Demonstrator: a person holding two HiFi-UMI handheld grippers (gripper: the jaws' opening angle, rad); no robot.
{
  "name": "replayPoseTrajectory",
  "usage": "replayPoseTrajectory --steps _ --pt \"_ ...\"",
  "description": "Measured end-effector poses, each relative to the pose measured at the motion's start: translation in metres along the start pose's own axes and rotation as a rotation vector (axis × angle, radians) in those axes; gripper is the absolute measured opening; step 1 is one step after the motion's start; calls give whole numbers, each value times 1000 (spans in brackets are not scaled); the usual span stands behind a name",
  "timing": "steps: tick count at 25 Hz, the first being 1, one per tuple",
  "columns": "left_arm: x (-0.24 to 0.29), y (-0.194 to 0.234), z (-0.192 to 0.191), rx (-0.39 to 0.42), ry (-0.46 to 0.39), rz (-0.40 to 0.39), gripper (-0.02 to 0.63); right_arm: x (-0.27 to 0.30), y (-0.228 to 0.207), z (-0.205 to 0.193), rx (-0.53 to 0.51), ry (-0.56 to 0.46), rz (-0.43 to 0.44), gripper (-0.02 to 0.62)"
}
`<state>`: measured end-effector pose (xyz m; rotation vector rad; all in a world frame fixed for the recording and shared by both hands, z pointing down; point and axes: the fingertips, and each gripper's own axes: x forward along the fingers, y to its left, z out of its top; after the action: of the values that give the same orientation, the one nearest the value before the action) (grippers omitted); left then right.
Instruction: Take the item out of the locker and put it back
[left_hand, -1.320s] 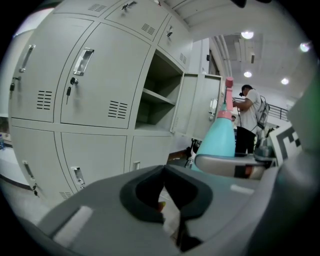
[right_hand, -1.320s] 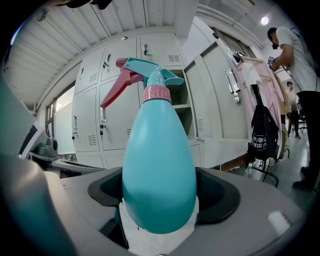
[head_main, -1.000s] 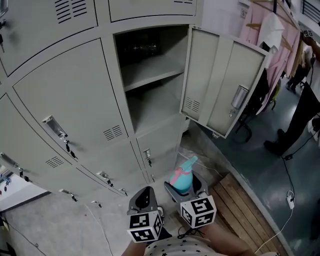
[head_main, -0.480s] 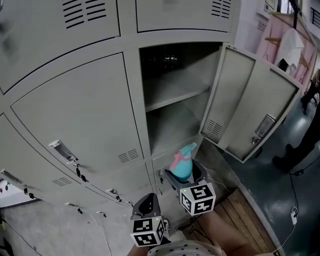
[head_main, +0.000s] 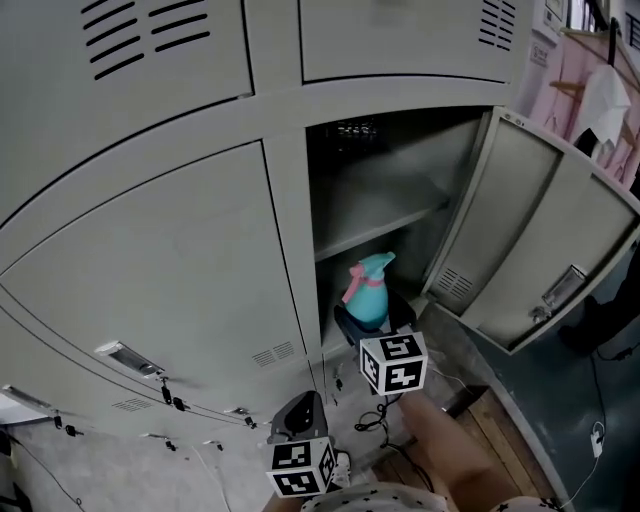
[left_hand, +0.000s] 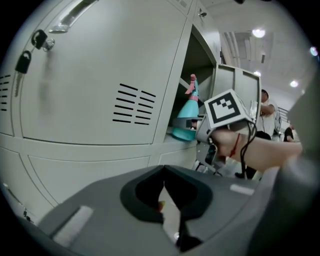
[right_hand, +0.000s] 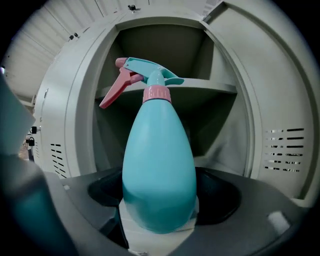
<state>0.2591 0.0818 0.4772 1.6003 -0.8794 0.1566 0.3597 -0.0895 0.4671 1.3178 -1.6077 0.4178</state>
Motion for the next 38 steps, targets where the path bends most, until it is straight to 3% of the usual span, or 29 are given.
replayPoseTrajectory --steps 14,17,23,25,27,29,32,38 --pt "16 13 -3 -9 31 -1 6 29 -8 -3 -4 -30 -53 420" --pt "11 11 -4 -7 28 -2 6 19 -4 1 0 -50 -31 445" --pt "-9 0 -9 -6 11 -1 8 -43 13 -1 11 -71 -6 433" --pt "-19 -8 -11 -4 0 -4 6 -73 22 -9 24 -61 8 313" --pt "-30 -16 -13 3 -10 -9 8 -104 30 -22 40 -39 26 129" --pt "-43 -27 -15 14 -21 -16 6 -132 39 -33 50 -21 43 67" --pt "-61 -41 -22 28 -33 -23 6 -171 51 -50 54 8 57 5" --pt "-97 -69 -45 33 -36 -34 6 -237 70 -81 103 52 85 0"
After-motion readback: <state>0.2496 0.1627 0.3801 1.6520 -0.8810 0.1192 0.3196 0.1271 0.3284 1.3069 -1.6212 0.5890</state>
